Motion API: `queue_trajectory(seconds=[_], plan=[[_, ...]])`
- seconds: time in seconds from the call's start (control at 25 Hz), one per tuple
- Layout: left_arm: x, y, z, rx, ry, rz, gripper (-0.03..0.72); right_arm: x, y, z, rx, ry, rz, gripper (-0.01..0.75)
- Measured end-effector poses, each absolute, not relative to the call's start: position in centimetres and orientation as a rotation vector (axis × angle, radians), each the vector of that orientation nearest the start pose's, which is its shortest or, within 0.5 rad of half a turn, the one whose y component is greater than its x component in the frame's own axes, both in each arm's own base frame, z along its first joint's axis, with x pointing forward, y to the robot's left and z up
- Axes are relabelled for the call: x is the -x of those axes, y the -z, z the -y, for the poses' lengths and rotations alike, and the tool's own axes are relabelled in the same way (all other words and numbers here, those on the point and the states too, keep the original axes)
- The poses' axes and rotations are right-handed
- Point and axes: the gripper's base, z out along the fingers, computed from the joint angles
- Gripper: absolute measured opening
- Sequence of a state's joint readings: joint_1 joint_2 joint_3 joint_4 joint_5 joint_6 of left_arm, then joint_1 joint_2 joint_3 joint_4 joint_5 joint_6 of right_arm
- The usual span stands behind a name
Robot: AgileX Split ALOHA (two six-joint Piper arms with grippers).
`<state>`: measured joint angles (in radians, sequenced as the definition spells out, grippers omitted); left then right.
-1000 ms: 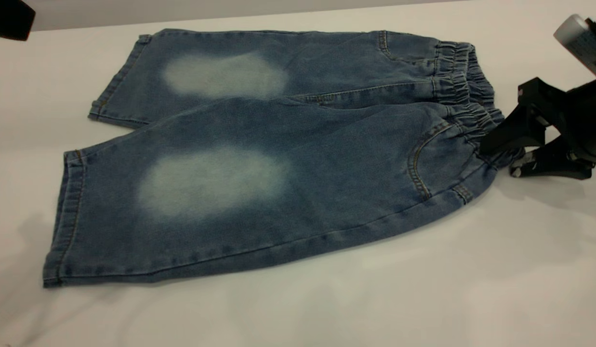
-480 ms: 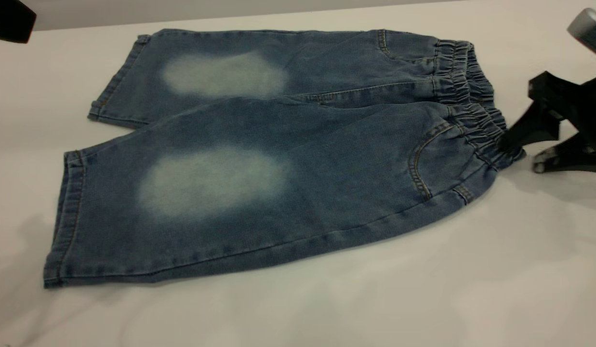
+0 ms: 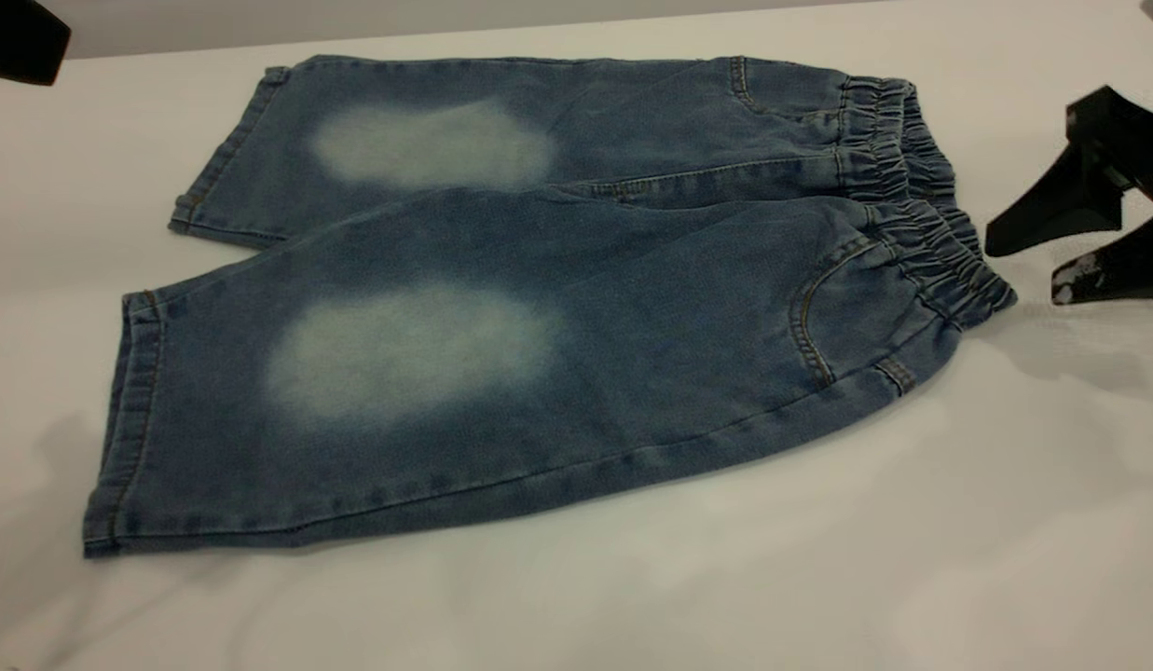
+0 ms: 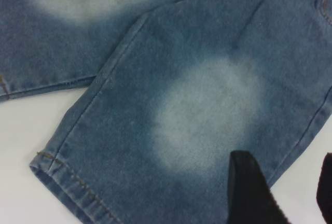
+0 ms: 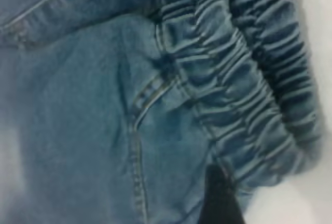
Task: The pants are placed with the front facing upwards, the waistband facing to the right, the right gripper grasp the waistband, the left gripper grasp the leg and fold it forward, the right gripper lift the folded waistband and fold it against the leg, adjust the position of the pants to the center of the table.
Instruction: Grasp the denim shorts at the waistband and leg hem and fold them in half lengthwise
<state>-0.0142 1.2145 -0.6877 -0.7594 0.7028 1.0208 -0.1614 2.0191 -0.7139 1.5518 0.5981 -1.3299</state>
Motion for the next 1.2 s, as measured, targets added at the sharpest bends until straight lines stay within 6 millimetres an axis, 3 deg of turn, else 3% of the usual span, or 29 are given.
queue_trajectory(seconds=[0.84, 1.2], plan=[[-21.4, -24.5, 4.6, -0.693, 0.471, -2.392, 0.306, -29.5, -3.6, -0.4, -0.382, -0.853, -2.68, 0.406], [-21.4, -24.5, 4.6, -0.694, 0.473, -2.393, 0.306, -30.5, -3.1, -0.8, -0.358, -0.945, -2.639, 0.406]])
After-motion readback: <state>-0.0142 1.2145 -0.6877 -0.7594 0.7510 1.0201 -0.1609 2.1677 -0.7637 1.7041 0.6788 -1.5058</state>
